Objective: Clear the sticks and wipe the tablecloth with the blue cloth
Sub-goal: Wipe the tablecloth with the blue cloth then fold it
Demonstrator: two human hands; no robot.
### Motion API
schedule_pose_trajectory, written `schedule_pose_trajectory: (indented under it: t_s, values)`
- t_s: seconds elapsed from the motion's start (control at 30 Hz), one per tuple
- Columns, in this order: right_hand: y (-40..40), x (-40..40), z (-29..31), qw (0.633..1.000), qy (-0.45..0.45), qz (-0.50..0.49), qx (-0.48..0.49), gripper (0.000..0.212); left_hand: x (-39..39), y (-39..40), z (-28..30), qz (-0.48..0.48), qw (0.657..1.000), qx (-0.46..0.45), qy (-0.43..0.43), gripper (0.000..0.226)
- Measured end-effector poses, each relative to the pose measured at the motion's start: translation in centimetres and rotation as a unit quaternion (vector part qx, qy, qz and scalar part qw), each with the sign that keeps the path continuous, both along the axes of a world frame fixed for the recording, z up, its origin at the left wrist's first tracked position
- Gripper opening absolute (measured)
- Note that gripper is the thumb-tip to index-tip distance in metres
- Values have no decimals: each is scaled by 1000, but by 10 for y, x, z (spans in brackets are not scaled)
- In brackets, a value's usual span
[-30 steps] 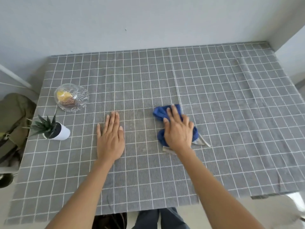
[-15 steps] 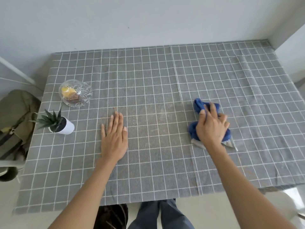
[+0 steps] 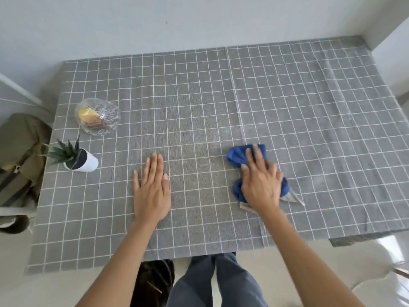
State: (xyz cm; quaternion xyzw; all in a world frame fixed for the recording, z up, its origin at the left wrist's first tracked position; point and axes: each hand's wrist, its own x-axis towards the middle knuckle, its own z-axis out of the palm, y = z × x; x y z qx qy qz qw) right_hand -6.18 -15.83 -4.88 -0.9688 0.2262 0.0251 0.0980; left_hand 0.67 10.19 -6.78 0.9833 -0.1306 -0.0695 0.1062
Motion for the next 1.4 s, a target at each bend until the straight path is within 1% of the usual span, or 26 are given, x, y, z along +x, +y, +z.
schedule_pose_trajectory:
  t_s: [0.07,0.17,0.23,0.33,0.4,0.5,0.6,0.67,0.73,0.77,0.9,1.1,1.17,1.27,1.33,1.4]
  values:
    - [-41,-12,0,998,-3,-54,-14,52,0,0,-1,0,1000,1,-1,55]
    - [-96,-27,3,989,-15,-145,-10,59,2,1,-3,-1,1000,5,0,55]
    - [-109,-30,6,985,-12,-172,-2,63,3,1,-4,-4,1000,9,7,56]
    - [-99,-23,13,981,-30,-189,16,63,7,6,-2,0,1000,-7,22,56]
    - [-73,-8,18,984,-58,-168,31,61,19,12,0,20,999,-23,25,55]
    - [-9,31,25,992,-81,-76,53,56,40,21,0,33,999,-15,9,55]
    - [61,72,25,995,-77,36,50,51,44,25,-1,28,1000,-4,-1,55]
    - [102,89,19,991,-68,102,59,49,41,26,-1,22,1000,-6,-14,56]
    - [131,97,10,984,-50,154,74,49,42,27,-2,21,1000,-1,-19,58]
    - [140,98,5,983,-43,164,75,49,42,27,-2,21,1000,0,-20,58]
    - [144,97,-6,988,-46,139,55,47,42,29,-3,17,1000,-9,-22,57]
    - [140,92,-2,990,-46,122,49,43,42,27,-3,21,1000,-4,-19,56]
    - [131,91,-1,991,-48,117,46,45,43,29,-4,31,999,-1,-17,55]
    - [105,92,0,994,-30,101,31,47,43,30,-5,33,999,3,-18,55]
    - [80,91,1,997,-17,70,17,48,43,32,-5,30,999,3,-18,55]
    - [52,91,1,999,-22,34,-3,48,44,32,-5,30,999,2,-17,55]
